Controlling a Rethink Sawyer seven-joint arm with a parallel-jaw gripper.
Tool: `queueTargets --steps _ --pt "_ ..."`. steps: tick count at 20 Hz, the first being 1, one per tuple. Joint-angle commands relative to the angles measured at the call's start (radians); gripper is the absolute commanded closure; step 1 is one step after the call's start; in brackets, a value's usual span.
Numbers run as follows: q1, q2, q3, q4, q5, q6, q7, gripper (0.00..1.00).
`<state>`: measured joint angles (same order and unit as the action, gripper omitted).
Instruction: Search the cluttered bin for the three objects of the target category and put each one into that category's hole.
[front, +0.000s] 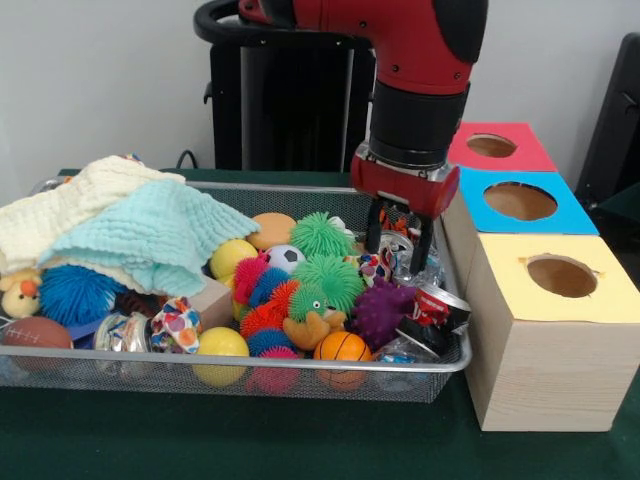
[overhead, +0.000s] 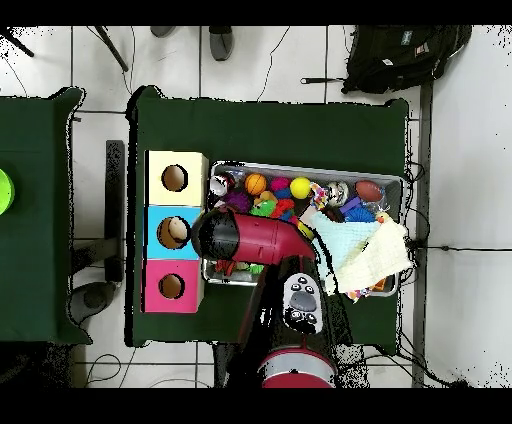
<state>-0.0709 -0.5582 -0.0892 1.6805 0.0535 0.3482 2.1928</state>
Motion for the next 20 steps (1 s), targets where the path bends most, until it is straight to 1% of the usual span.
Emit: queueTargets --steps 1,3,7,12,20 --pt "-0.04 0.04 0.005 -0.057 0.061 -0.057 0.177 0.0" --pt "-0.044 0.045 0.012 -0.051 0.063 -0.074 0.175 0.0" --pt "-0.069 0.069 0.056 -0.031 0.075 -0.129 0.171 0.0" --pt "-0.081 0.086 0.092 -0.014 0.083 -0.162 0.163 0.0" --pt "-0.132 0.119 0.173 0.019 0.061 -0.192 0.124 0.0"
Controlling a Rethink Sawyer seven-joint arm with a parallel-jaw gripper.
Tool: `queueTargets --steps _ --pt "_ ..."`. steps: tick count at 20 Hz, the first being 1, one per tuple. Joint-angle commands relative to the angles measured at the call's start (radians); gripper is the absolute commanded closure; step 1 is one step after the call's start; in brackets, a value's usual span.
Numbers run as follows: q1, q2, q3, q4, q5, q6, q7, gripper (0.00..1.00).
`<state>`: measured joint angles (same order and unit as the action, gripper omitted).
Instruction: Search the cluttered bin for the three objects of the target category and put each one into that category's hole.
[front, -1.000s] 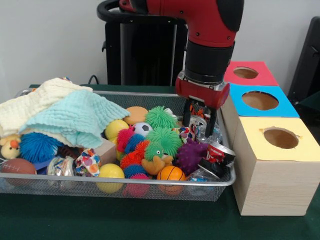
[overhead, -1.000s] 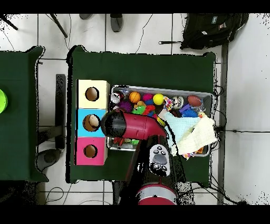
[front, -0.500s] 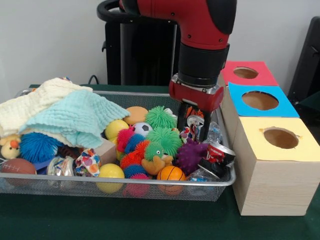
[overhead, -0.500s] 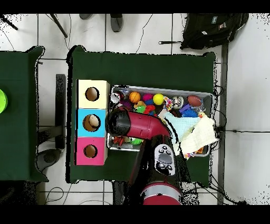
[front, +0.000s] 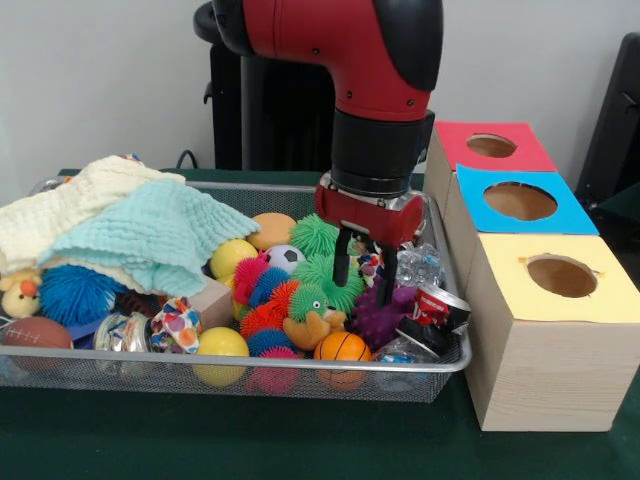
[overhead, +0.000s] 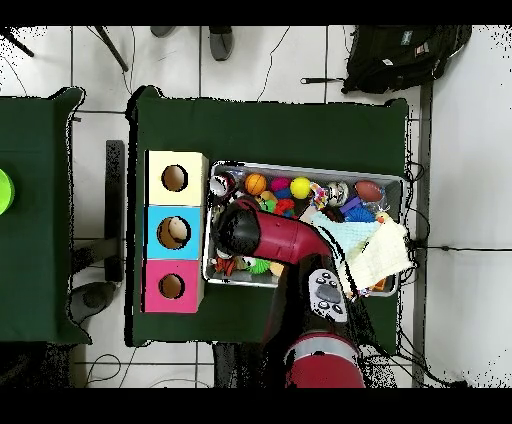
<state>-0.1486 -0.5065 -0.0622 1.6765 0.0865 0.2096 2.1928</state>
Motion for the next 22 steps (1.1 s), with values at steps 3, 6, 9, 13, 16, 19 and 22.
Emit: queueTargets --steps 3,6,9,13,16,19,22 --pt "-0.069 0.069 0.169 0.032 0.028 -0.038 0.118 0.0" --pt "-0.074 0.07 0.178 0.036 0.027 -0.029 0.119 0.0" --pt "-0.072 0.065 0.182 0.046 0.03 -0.014 0.125 0.0" --pt "-0.067 0.041 0.179 0.06 0.035 0.005 0.134 0.0" --pt "-0.076 -0.023 0.168 0.053 0.047 0.082 0.121 0.0" --pt "-0.084 -0.032 0.169 0.067 0.046 0.08 0.119 0.0" --pt "-0.085 -0.037 0.172 0.07 0.049 0.087 0.118 0.0"
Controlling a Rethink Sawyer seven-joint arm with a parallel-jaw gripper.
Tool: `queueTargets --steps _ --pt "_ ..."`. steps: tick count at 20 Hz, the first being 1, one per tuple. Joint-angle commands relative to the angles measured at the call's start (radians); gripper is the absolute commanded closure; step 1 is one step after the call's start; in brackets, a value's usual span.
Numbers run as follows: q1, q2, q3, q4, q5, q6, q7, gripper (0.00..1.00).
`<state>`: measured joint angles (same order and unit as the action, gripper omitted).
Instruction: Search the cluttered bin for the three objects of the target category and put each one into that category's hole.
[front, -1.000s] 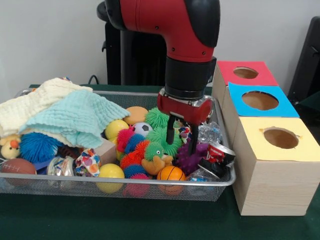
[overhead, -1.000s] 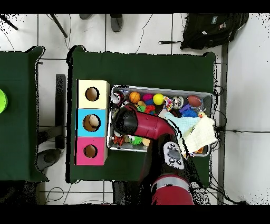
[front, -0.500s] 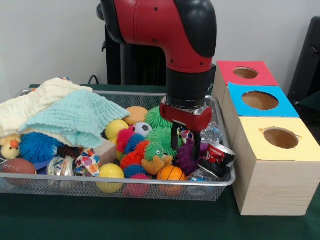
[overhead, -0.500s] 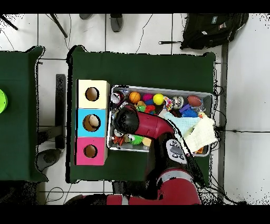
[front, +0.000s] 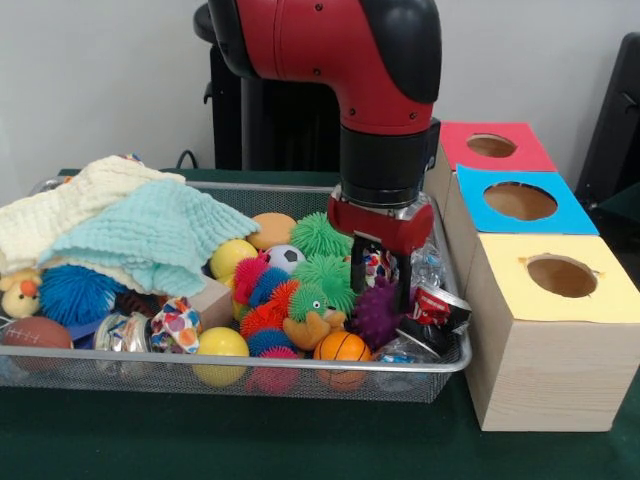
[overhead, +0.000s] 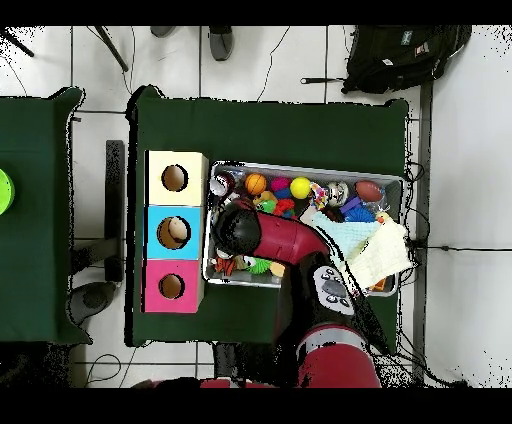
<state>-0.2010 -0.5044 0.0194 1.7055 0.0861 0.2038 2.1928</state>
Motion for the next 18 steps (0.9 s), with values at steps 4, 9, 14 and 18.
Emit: queueTargets --steps 4,9,14,18 --pt "-0.029 -0.064 0.091 0.051 0.057 0.119 0.12 0.0" --pt "-0.017 -0.101 0.079 0.056 0.066 0.165 0.123 0.0" --pt "-0.009 -0.102 0.093 0.064 0.07 0.17 0.123 0.0" --pt "-0.002 -0.102 0.096 0.072 0.073 0.171 0.124 0.0"
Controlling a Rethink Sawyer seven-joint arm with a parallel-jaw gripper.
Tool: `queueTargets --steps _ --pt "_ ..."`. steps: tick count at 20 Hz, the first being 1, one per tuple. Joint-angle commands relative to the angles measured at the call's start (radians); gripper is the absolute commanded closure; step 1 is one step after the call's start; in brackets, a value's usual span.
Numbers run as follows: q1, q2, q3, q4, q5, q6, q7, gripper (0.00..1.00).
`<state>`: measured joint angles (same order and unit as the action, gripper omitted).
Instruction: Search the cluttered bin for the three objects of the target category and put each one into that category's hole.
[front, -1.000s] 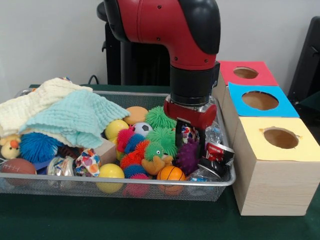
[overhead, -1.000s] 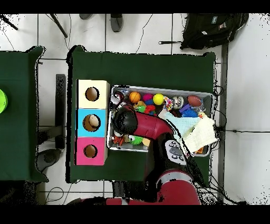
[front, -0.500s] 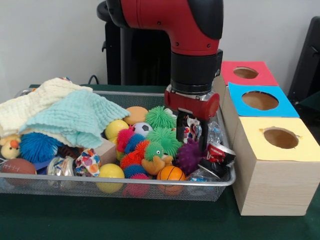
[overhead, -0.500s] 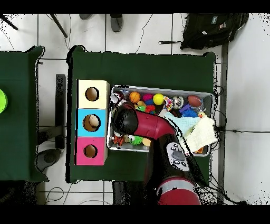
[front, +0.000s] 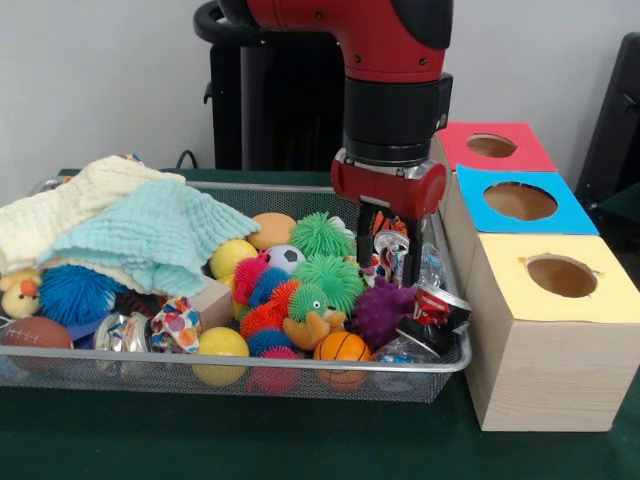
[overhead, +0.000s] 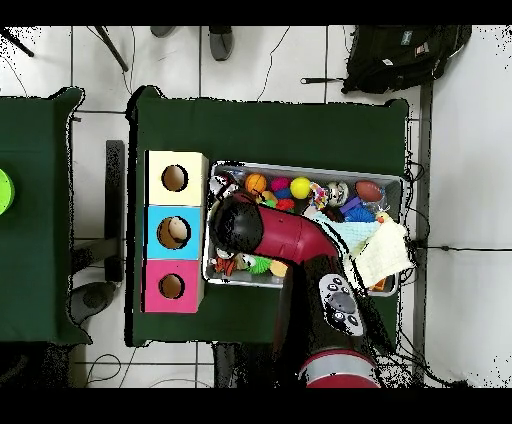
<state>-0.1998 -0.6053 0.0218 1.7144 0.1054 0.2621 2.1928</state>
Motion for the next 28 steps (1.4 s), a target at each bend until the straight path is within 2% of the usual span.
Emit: queueTargets --steps 1,13,28 --pt "-0.008 -0.001 0.104 0.07 0.057 0.114 0.121 0.0" --pt "-0.025 0.018 0.151 0.124 0.038 0.017 0.114 0.0" --pt "-0.058 0.034 0.19 0.163 0.01 -0.043 0.1 0.0"
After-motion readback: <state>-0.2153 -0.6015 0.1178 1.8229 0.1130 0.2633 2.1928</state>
